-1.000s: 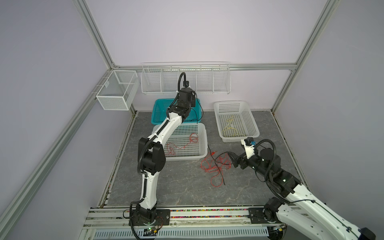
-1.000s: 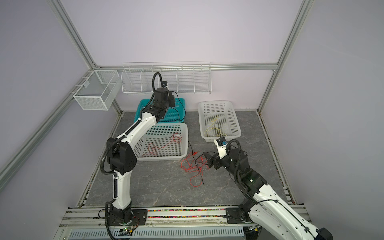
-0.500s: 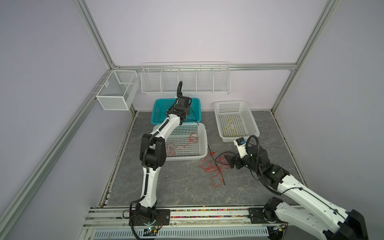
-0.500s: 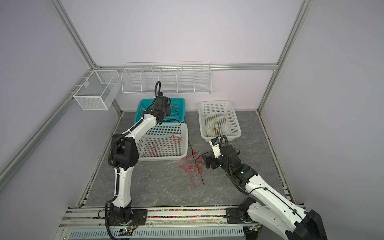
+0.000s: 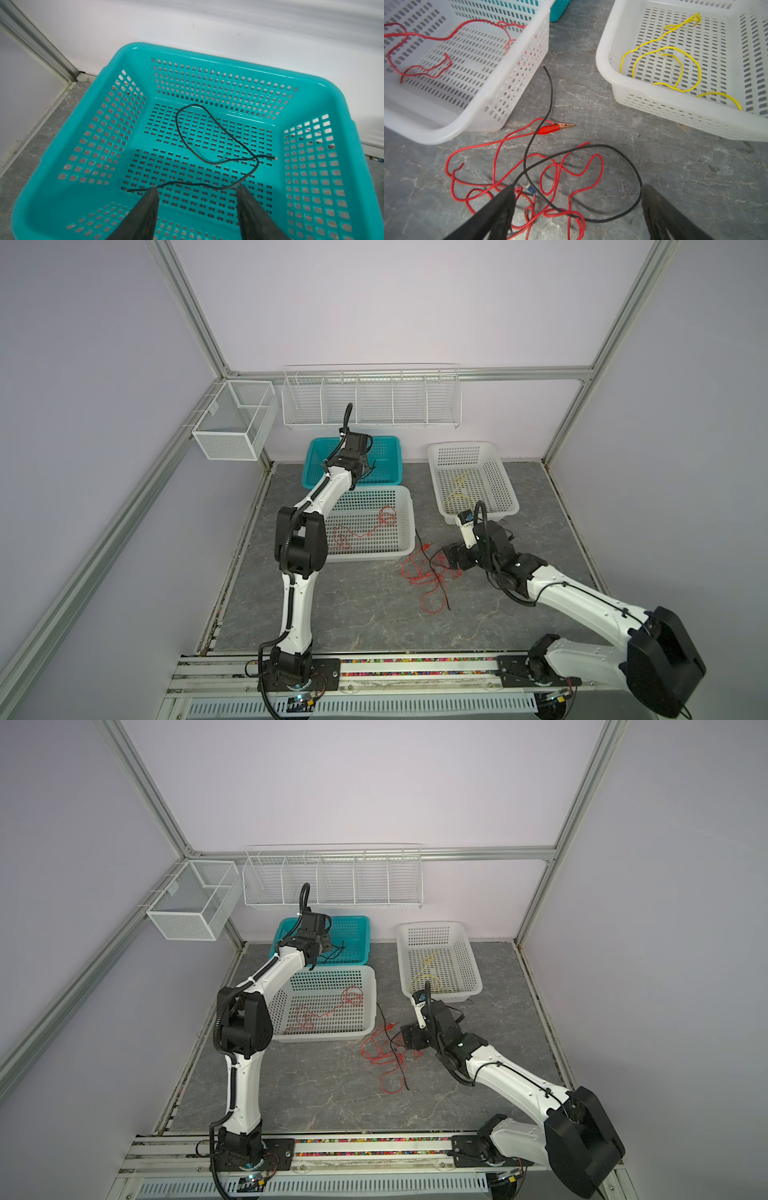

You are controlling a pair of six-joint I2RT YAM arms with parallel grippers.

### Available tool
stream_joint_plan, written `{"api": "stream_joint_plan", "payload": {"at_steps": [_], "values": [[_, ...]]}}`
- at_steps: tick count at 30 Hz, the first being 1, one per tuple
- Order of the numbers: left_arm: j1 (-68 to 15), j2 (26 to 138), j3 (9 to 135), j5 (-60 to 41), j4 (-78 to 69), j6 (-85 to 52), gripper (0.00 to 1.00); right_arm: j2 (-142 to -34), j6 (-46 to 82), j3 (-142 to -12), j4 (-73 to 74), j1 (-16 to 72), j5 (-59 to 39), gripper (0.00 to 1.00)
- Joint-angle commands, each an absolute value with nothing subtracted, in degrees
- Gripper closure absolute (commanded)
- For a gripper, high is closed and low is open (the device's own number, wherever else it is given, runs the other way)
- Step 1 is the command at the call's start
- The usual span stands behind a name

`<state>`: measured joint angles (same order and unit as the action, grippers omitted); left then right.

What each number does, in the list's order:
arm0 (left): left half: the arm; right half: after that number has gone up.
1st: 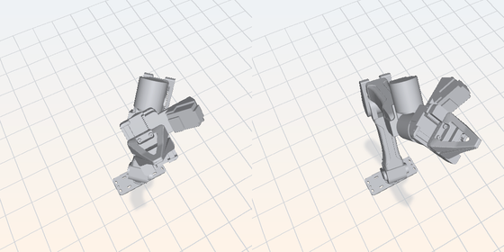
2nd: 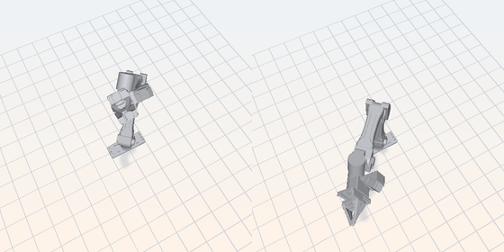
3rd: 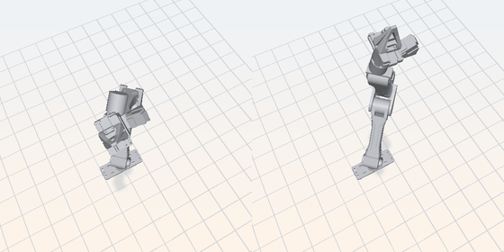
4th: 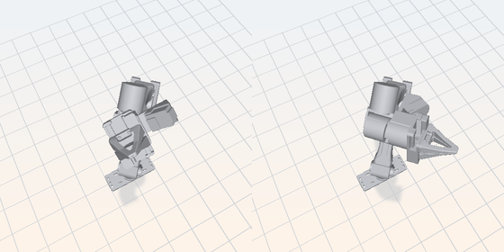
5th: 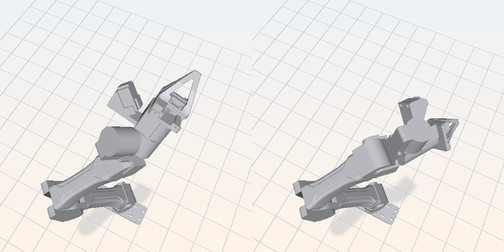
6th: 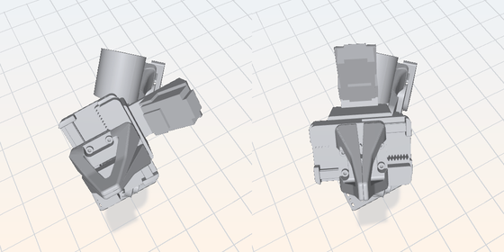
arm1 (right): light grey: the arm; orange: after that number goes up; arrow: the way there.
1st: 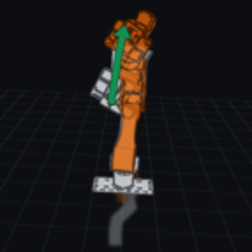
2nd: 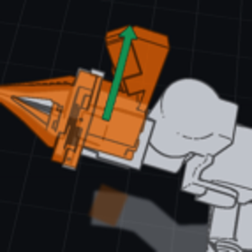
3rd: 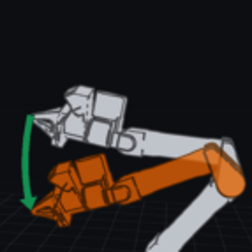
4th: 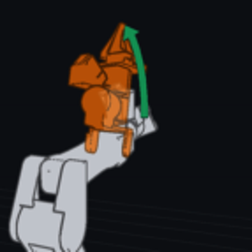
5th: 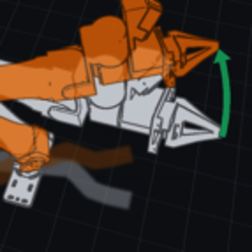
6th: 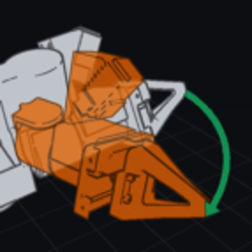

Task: Untangle the cables

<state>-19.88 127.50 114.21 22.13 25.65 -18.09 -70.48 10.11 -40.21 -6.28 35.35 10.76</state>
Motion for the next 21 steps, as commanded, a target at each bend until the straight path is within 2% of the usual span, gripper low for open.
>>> {"api": "stream_joint_plan", "payload": {"at_steps": [1,10,21], "values": [[-20.4,124.2,111.1,19.8,24.6,-17.2,0.36,-73.0,14.4,-42.9,-9.4,34.0,17.1,0.07],[-26.0,115.9,100.5,17.2,18.5,-13.5,0.31,-76.5,18.3,-41.1,-11.2,30.3,19.1,0.11],[-31.7,103.5,83.7,9.2,1.1,-10.7,0.32,-85.2,21.1,-38.2,-6.0,26.0,15.3,0.36]]}}
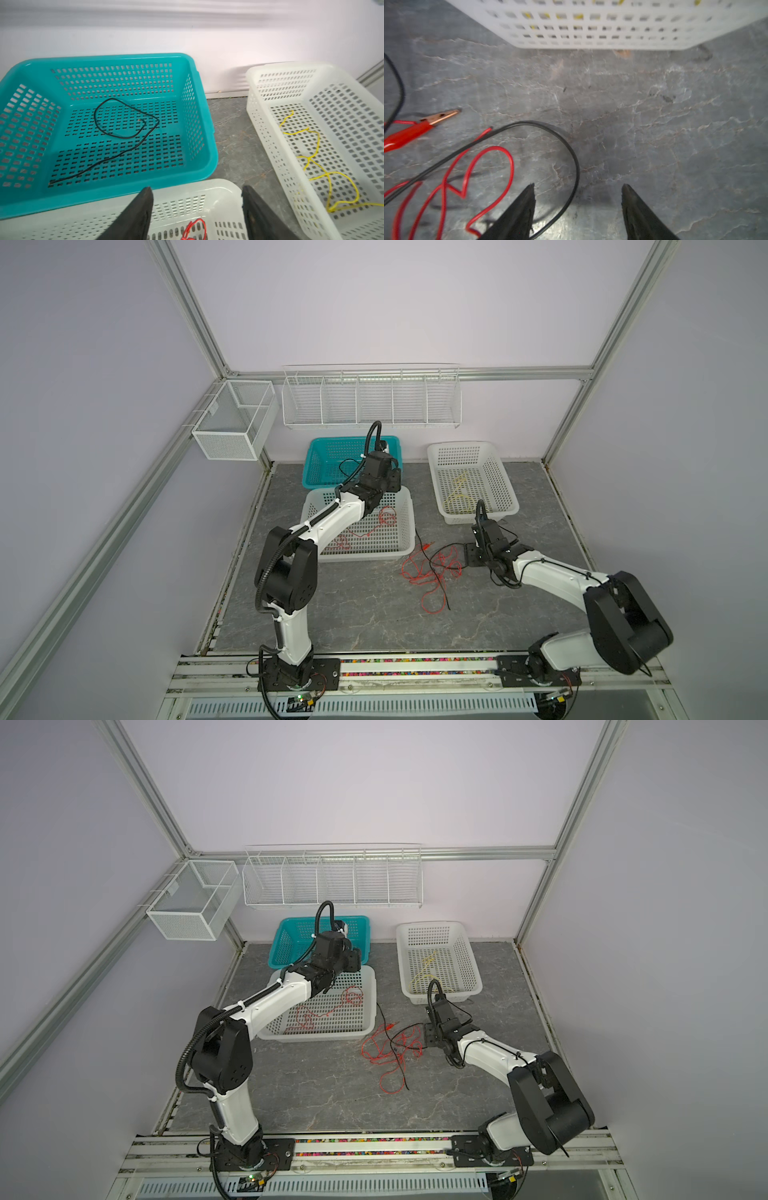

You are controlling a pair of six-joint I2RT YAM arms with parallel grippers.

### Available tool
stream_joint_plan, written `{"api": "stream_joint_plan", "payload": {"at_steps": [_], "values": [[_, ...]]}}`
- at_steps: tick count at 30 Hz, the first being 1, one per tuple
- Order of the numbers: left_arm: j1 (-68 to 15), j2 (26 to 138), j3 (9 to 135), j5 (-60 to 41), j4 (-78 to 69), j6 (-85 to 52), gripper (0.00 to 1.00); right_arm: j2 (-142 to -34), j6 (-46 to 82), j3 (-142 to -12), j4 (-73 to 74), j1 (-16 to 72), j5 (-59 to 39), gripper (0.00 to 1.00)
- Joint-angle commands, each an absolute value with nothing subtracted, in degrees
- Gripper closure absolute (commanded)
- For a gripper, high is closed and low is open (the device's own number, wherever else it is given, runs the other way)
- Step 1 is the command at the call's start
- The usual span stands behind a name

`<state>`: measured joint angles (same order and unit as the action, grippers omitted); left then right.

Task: Untangle the cables

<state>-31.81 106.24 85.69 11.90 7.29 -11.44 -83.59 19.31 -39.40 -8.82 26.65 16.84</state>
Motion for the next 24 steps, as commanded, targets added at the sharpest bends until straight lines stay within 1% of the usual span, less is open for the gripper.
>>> {"api": "stream_joint_plan", "payload": {"at_steps": [1,7,12,14,17,20,21,24], "values": [[-31.9,102.6,82.7,9.1,0.3,-10.5,0.32,-85.9,21.5,-38.0,-5.4,25.9,15.1,0.38],[-32.5,99.9,81.0,8.5,0.6,-10.2,0.32,-88.1,22.0,-40.0,-6.2,25.7,16.3,0.46],[-33.0,98.3,79.0,9.5,-0.1,-10.3,0.32,-91.4,23.4,-41.9,-7.1,25.6,15.6,0.57],[-33.0,97.9,78.6,10.4,0.0,-10.2,0.32,-92.1,23.9,-42.3,-7.3,25.6,15.3,0.59],[-33.0,97.3,78.2,10.8,0.4,-9.9,0.32,-92.3,24.4,-42.2,-6.9,25.7,14.8,0.67],[-33.1,96.6,77.2,11.1,0.3,-10.2,0.3,-91.9,24.0,-42.4,-7.6,25.6,14.4,0.9],[-33.1,96.4,76.8,11.1,0.0,-10.3,0.29,-91.4,24.0,-42.5,-8.2,25.6,14.9,0.94],[-33.1,95.5,75.6,10.1,-0.7,-10.3,0.27,-88.5,22.9,-42.7,-9.9,25.6,16.3,0.94]]}}
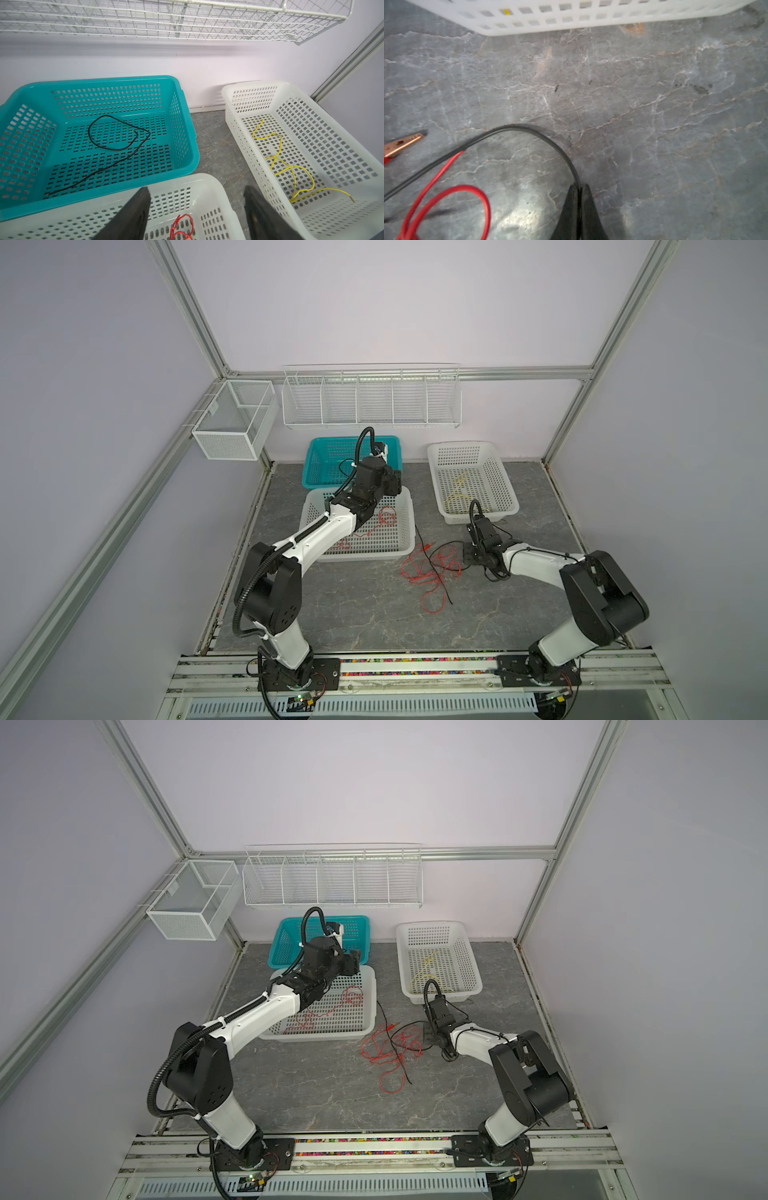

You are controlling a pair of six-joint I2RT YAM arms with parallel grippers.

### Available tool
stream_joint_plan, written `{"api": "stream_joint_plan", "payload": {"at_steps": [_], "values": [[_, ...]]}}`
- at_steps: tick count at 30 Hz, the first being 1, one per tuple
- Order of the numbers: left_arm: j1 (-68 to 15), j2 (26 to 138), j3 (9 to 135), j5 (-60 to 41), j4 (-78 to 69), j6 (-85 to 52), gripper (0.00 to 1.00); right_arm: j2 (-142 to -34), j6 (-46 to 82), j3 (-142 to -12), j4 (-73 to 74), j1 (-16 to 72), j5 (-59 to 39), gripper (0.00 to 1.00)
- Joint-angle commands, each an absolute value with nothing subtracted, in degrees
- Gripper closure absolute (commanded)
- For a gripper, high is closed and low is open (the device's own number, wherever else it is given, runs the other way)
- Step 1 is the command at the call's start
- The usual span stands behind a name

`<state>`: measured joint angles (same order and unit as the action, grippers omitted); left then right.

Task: Untangle the cables

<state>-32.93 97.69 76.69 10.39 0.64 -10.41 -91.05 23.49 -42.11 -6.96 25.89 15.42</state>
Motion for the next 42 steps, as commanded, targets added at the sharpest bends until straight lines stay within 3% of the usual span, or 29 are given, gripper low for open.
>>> {"api": "stream_joint_plan", "payload": {"at_steps": [1,9,10,12,18,23,30,42], "values": [[-33.2,95.2,75.2,9.5,-0.9,-10.3,0.27,-87.1,22.4,-42.7,-10.6,25.6,17.0,0.94],[-35.3,94.2,74.6,4.1,-0.8,-6.3,0.19,-72.8,15.1,-43.9,-15.7,27.4,22.9,0.94],[-35.9,94.3,74.7,3.8,-0.8,-5.2,0.16,-71.1,14.0,-44.7,-16.9,27.8,23.9,0.94],[-37.6,94.3,74.7,4.7,-1.0,-3.1,0.01,-67.9,11.7,-46.5,-19.2,28.3,24.7,0.94],[-42.2,94.2,74.3,4.7,-2.5,3.0,0.01,-57.7,4.2,-49.5,-19.3,29.2,16.4,0.94],[-44.0,92.0,71.9,-1.2,-5.7,4.2,0.01,-52.4,1.8,-50.0,-16.9,29.1,9.8,0.94],[-44.0,87.8,65.9,-13.7,-11.4,4.5,0.01,-51.7,-1.3,-52.6,-16.3,29.2,3.0,0.94],[-44.0,82.7,61.6,-25.9,-13.5,3.6,0.0,-53.4,-3.4,-51.9,-13.4,29.2,-7.1,0.94]]}}
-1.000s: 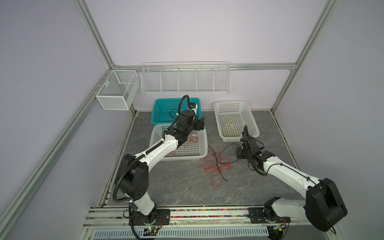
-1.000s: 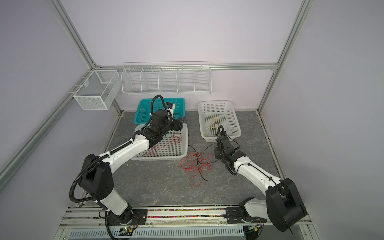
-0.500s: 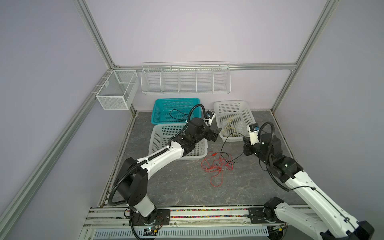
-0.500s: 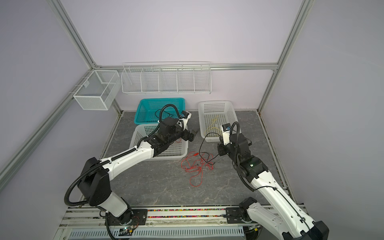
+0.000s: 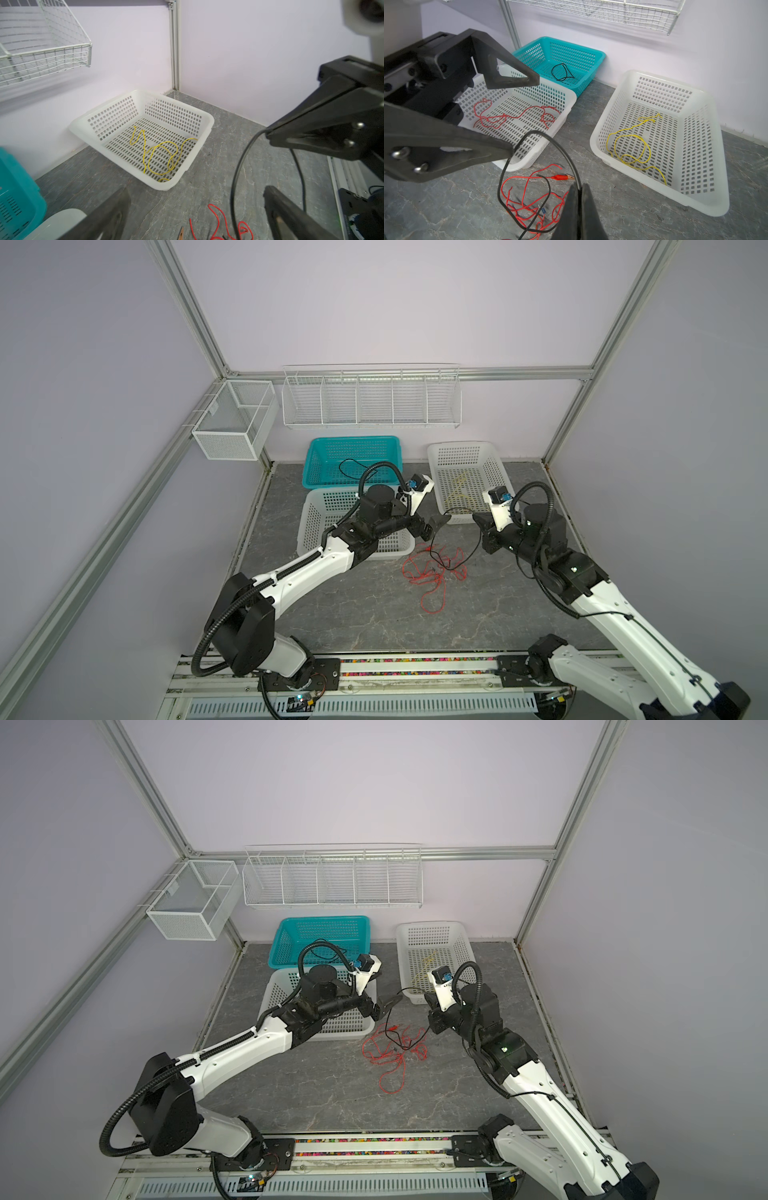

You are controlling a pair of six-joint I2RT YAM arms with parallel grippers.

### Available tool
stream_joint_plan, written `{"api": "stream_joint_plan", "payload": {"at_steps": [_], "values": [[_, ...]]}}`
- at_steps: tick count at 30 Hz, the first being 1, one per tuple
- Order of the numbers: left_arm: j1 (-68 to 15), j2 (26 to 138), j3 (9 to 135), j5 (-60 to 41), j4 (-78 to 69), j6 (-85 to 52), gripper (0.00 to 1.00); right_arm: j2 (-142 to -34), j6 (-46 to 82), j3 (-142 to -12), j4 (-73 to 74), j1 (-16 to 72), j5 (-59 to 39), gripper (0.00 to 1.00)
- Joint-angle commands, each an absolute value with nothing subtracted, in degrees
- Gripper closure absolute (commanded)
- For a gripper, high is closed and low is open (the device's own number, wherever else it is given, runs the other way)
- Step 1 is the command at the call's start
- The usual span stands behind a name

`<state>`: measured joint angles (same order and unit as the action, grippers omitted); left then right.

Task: Untangle the cables

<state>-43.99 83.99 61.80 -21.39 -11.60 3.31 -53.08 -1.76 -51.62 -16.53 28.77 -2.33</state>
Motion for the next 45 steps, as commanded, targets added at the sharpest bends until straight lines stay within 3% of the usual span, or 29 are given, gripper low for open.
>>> {"api": "stream_joint_plan", "payload": {"at_steps": [1,9,12,20,24,27,31,39,43,45], "values": [[-44.1,82.8,61.7,-26.4,-13.3,3.5,0.01,-53.3,-3.5,-51.8,-12.8,29.2,-8.6,0.94],[-44.1,83.5,63.1,-29.9,-10.6,3.6,0.09,-53.4,-3.6,-51.8,-10.5,29.8,-12.9,0.94],[-44.1,84.1,63.8,-30.2,-9.5,3.7,0.21,-53.7,-3.5,-51.7,-9.9,30.1,-13.4,0.94],[-44.3,84.4,64.1,-29.8,-10.1,3.4,0.68,-55.8,-3.1,-51.7,-9.0,30.9,-12.3,0.94],[-44.3,84.6,64.3,-28.4,-10.7,2.6,0.81,-56.8,-2.7,-51.9,-8.6,31.2,-11.8,0.94],[-44.3,84.7,64.8,-26.8,-10.8,1.9,1.0,-57.4,-2.3,-51.8,-8.7,31.4,-10.7,0.94],[-44.3,84.2,64.8,-23.7,-12.7,0.6,1.0,-57.8,-1.3,-51.3,-8.7,31.5,-7.7,0.9],[-44.3,85.3,70.8,-12.5,-10.8,-2.6,1.0,-55.2,3.0,-48.6,-10.8,31.3,9.6,0.4],[-44.2,87.2,75.9,-5.7,-8.6,-1.5,1.0,-52.1,4.7,-46.7,-12.1,31.2,18.4,0.22],[-44.1,88.7,79.0,-2.2,-7.3,-0.9,1.0,-50.3,5.2,-45.5,-12.2,31.0,20.6,0.18]]}}
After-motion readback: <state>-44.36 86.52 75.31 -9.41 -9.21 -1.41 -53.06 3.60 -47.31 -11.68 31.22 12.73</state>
